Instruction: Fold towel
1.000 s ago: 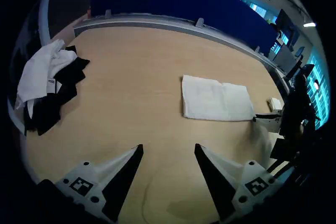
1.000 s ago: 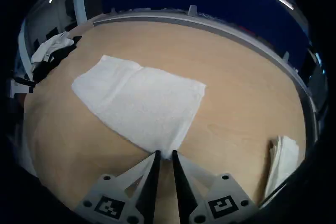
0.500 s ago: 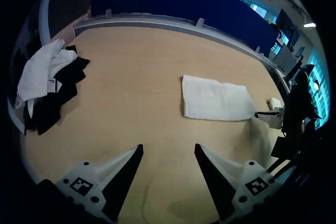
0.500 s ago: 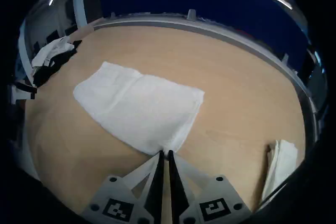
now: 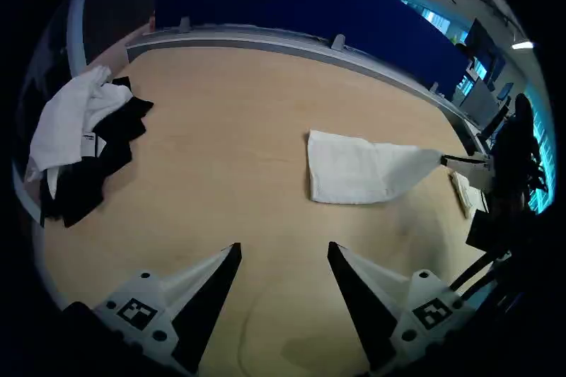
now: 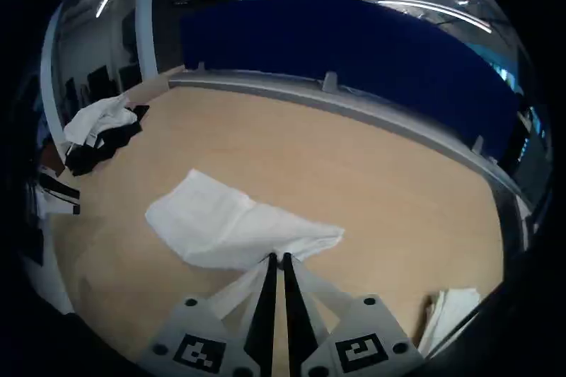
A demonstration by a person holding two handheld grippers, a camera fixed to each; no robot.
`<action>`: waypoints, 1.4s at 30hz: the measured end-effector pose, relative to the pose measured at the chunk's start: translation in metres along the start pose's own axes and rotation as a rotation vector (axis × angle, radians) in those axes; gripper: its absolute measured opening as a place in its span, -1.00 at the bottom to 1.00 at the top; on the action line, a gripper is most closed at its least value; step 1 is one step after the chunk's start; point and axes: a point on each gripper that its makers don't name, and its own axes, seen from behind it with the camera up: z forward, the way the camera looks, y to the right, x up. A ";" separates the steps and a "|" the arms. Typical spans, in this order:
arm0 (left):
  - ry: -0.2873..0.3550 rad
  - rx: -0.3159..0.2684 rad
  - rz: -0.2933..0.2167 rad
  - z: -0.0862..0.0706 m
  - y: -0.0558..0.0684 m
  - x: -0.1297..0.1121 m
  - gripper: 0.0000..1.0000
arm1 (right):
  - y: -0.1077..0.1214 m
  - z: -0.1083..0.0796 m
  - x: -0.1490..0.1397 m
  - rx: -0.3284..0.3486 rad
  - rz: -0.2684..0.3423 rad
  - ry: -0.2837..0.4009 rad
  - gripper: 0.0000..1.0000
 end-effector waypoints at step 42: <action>0.069 0.036 -0.139 -0.011 -0.037 -0.010 0.81 | -0.209 0.119 -0.011 0.279 -0.203 -0.106 -0.87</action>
